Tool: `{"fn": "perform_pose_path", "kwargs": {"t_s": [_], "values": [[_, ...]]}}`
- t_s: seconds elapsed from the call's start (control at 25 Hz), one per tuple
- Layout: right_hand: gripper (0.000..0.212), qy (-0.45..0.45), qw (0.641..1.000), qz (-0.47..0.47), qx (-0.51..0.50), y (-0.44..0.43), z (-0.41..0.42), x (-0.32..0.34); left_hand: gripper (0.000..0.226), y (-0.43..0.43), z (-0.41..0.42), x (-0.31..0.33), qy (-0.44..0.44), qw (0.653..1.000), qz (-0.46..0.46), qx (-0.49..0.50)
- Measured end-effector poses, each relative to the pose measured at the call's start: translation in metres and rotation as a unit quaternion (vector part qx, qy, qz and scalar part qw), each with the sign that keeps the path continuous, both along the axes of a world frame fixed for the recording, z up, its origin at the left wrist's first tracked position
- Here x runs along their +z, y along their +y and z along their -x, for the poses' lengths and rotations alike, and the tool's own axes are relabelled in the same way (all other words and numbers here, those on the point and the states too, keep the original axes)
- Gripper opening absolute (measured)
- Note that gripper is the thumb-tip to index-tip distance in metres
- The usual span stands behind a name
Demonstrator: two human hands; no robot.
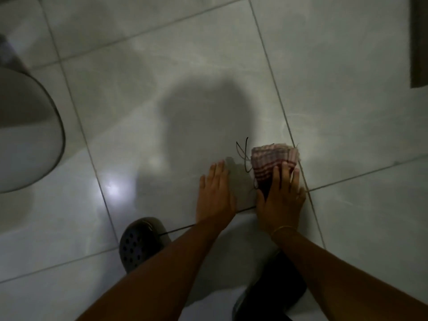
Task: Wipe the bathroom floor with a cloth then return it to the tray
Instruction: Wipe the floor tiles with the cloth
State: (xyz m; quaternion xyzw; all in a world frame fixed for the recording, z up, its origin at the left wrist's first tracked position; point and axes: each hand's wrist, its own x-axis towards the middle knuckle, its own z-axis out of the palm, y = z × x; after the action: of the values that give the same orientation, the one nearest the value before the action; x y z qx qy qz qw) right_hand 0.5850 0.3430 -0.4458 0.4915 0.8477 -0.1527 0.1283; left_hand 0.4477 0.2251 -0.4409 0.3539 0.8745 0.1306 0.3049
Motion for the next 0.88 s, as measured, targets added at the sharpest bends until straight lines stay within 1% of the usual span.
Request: {"fn": "perform_pose_path", "kwargs": {"t_s": [0.08, 0.2, 0.28, 0.36, 0.48, 0.56, 0.64, 0.76, 0.88], "values": [[0.083, -0.009, 0.998, -0.005, 0.065, 0.008, 0.003, -0.02, 0.087, -0.026, 0.005, -0.021, 0.038, 0.997, 0.036, -0.058], [0.08, 0.006, 0.997, -0.032, 0.07, 0.052, 0.042, -0.041, 0.089, -0.044, 0.013, -0.041, 0.036, 0.993, 0.047, -0.104], [0.076, 0.024, 0.997, -0.035, 0.06, 0.077, 0.067, -0.047, 0.091, -0.046, 0.015, -0.045, 0.037, 0.992, 0.045, -0.111], [0.071, 0.029, 0.996, -0.03, 0.076, 0.084, 0.071, -0.049, 0.091, -0.046, 0.014, -0.046, 0.044, 0.992, 0.045, -0.106], [0.066, 0.031, 0.995, -0.021, 0.095, 0.057, 0.033, -0.041, 0.088, -0.046, 0.014, -0.043, 0.042, 0.993, 0.044, -0.103], [0.067, 0.042, 0.995, 0.012, 0.086, 0.019, -0.005, -0.034, 0.086, -0.046, 0.017, -0.042, 0.034, 0.993, 0.04, -0.104], [0.067, 0.049, 0.993, 0.037, 0.096, -0.024, -0.025, -0.028, 0.085, -0.046, 0.019, -0.042, 0.026, 0.993, 0.035, -0.108], [0.068, 0.068, 0.987, 0.041, 0.138, -0.064, -0.001, -0.03, 0.082, -0.048, 0.017, -0.044, 0.017, 0.995, 0.013, -0.099], [0.074, 0.06, 0.986, 0.047, 0.151, -0.067, 0.035, -0.039, 0.081, -0.047, 0.017, -0.046, -0.008, 0.997, -0.018, -0.074]]}}
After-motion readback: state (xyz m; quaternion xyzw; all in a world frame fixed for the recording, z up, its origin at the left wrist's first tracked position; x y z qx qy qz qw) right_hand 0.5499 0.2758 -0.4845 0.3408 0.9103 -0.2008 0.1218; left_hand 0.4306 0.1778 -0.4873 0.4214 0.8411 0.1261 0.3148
